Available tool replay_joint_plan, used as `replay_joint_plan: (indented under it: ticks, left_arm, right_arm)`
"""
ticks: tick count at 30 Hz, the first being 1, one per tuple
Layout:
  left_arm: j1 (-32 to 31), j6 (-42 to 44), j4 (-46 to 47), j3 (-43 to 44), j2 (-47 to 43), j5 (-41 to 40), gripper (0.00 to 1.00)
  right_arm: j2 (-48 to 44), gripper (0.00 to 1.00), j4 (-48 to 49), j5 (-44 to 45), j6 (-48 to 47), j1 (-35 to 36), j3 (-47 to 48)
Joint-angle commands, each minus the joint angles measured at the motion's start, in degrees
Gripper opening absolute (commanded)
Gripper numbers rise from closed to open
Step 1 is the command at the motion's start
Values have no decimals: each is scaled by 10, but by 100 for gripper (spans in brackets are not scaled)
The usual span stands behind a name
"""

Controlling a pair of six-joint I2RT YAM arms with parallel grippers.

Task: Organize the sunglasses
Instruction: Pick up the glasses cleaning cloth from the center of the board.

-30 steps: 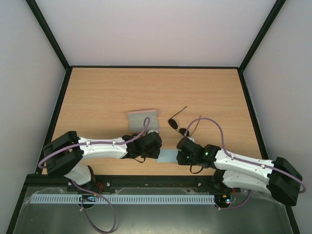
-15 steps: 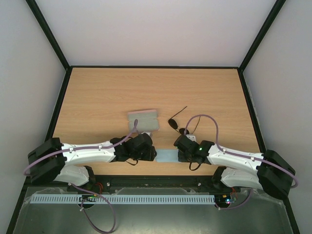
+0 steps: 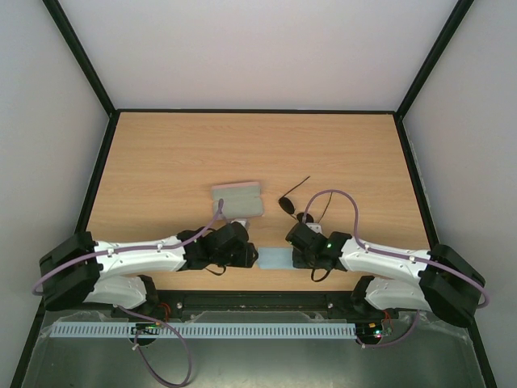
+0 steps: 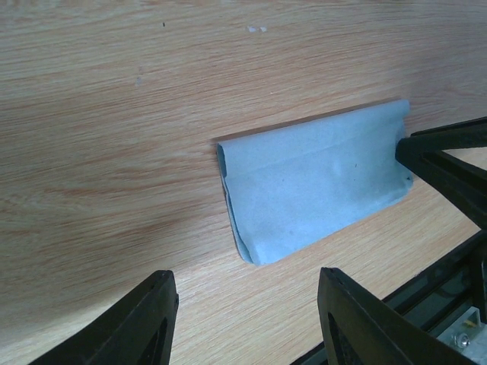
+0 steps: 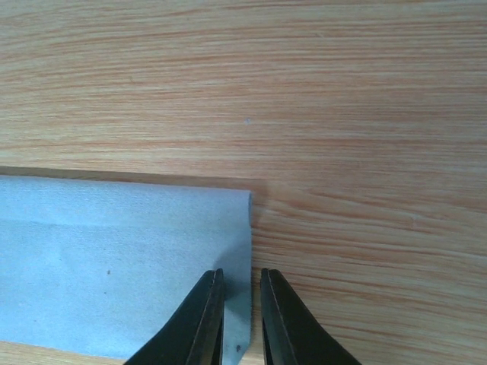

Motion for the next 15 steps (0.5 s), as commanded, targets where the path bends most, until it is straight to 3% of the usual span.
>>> replay_joint_plan:
  ticks: [1,10,15]
  left_arm:
    - [6,-7,-3,-11,-19,1,54]
    - [11,-7,-5,-18,-37,1,54]
    - [11,-12,16,-22,-19,18,54]
  right_arm:
    - [23,14,-1,-17,7,3,-16]
    - [34,2,10,-16,13,10,-14]
    - [39,1,22,-16,11,9,-10]
